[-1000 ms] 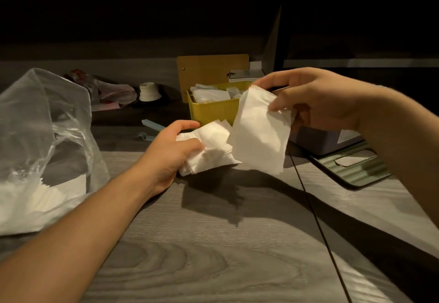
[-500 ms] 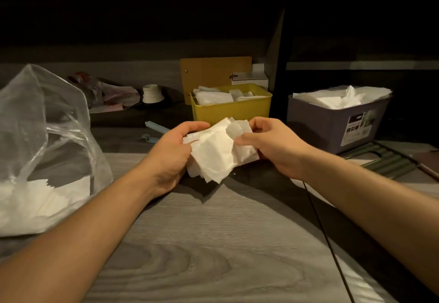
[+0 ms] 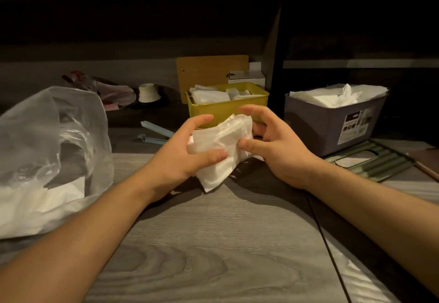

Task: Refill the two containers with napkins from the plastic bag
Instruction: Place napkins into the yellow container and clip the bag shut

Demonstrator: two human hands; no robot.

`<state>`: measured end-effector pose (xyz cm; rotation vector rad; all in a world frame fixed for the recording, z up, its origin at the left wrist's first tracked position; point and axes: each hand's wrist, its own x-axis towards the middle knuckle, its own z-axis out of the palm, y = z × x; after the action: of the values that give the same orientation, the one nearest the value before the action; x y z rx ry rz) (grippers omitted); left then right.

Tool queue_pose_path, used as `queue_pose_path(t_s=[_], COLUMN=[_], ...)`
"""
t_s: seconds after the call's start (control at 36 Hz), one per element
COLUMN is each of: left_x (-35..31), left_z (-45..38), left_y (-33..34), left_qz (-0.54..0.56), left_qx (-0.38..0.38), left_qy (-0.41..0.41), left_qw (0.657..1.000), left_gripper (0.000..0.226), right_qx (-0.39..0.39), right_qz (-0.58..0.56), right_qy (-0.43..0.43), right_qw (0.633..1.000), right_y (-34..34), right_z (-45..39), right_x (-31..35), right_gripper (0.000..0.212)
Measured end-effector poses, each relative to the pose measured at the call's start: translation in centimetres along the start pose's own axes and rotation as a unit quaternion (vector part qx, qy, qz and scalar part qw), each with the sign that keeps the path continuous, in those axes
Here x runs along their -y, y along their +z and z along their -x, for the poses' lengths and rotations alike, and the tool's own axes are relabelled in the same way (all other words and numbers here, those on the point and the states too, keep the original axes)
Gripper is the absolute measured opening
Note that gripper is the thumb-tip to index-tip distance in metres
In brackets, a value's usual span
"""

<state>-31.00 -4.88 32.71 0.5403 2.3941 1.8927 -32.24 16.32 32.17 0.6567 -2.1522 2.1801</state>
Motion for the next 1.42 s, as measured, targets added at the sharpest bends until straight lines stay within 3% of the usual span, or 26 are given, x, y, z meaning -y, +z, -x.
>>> queue_pose_path(t_s=[0.08,0.19,0.31,0.36,0.47,0.58,0.75,0.86,1.0,1.11,1.19,1.36,1.42], left_x=[0.2,0.3,0.3,0.2,0.2,0.2,0.2,0.2,0.2,0.1,0.0,-0.3,-0.4], left_z=[0.0,0.0,-0.1,-0.1,0.1,0.1,-0.3,-0.4,-0.8,-1.3,-1.4,-0.7,-0.7], left_y=[0.1,0.3,0.2,0.2,0.4,0.5,0.6,0.3,0.8,1.7,1.9,1.7,1.9], left_qz=[-0.034,-0.111,-0.116,-0.123,-0.125,-0.102,-0.1,-0.058,0.031,0.043,0.036,0.063,0.046], left_qx=[0.006,-0.037,-0.058,-0.054,-0.026,-0.02,-0.046,-0.073,-0.158,-0.216,-0.224,-0.133,-0.137], left_qy=[-0.002,0.032,0.074,0.086,0.069,0.037,-0.01,-0.017,-0.019,-0.022,-0.025,-0.029,-0.03], left_qw=[0.999,0.993,0.989,0.987,0.989,0.994,0.994,0.995,0.987,0.975,0.974,0.989,0.989], left_gripper=[0.091,0.072,0.065,0.067,0.07,0.079,0.097,0.082,0.02,0.014,0.022,0.023,0.024], right_qx=[-0.008,-0.041,-0.06,-0.046,0.0,-0.01,-0.018,0.059,0.039,0.031,0.032,0.041,0.039], right_qz=[0.02,0.116,0.261,0.272,0.293,0.271,0.212,0.253,0.29,0.278,0.264,0.196,0.204], right_qy=[0.01,0.024,-0.025,-0.052,-0.054,-0.024,-0.01,-0.036,-0.056,-0.058,-0.041,-0.005,-0.002], right_qw=[1.0,0.992,0.963,0.96,0.955,0.962,0.977,0.965,0.955,0.958,0.963,0.98,0.978], right_y=[0.0,0.4,1.0,1.3,1.6,1.6,2.0,1.8,2.0,2.2,2.1,2.1,2.3], right_z=[-0.2,-0.2,0.2,0.4,0.3,-0.2,-0.8,-0.2,0.0,0.1,0.1,0.0,0.0], right_x=[-0.2,-0.7,-0.3,0.0,-0.3,-0.5,-0.4,0.0,-0.1,-0.1,-0.3,0.2,0.2], right_gripper=[0.067,0.06,0.065,0.073,0.055,0.035,0.038,0.056,0.051,0.06,0.078,0.086,0.082])
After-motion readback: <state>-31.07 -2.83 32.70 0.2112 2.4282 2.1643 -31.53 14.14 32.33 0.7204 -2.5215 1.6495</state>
